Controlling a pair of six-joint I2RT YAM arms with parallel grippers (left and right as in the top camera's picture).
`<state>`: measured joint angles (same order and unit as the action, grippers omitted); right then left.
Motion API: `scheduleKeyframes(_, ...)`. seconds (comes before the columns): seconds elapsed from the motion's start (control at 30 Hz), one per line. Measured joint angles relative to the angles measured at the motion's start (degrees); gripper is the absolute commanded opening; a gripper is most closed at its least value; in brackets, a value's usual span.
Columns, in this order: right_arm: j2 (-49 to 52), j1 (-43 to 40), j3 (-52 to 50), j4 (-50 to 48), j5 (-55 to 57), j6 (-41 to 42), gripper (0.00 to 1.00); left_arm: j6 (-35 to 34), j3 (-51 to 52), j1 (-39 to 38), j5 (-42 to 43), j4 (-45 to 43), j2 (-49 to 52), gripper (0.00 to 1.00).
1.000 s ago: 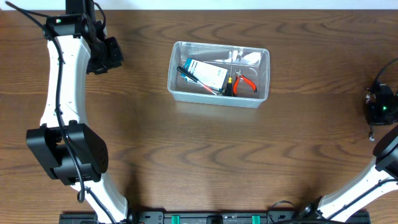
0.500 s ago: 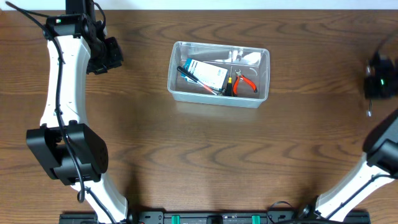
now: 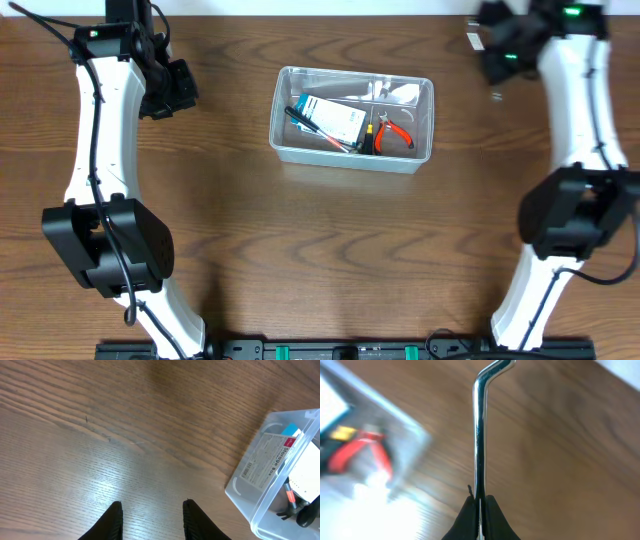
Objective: Pack container
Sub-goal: 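Carry the wrench left into the container and release it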
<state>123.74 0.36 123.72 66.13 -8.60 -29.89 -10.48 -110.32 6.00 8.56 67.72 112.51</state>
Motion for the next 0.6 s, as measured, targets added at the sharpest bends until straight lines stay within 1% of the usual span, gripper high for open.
scheduleKeyframes(0.17, 0.0, 9.9, 0.0, 0.7, -0.9, -1.4, 0.01, 0.0, 0.0, 0.0, 0.0, 0.0, 0.0, 0.29)
scheduleKeyframes(0.33, 0.0, 17.3, 0.0, 2.0, -1.1, -6.9, 0.01, 0.0, 0.0, 0.0, 0.0, 0.0, 0.0, 0.29)
scheduleKeyframes(0.47, 0.0, 20.8, -1.3, 1.6, -1.4, -11.7, 0.01, 0.0, 0.0, 0.0, 0.0, 0.0, 0.0, 0.29)
scheduleKeyframes(0.6, 0.7, 21.2, -3.8, 0.2, -1.5, -14.1, 0.01, 0.0, 0.0, 0.0, 0.0, 0.0, 0.0, 0.29)
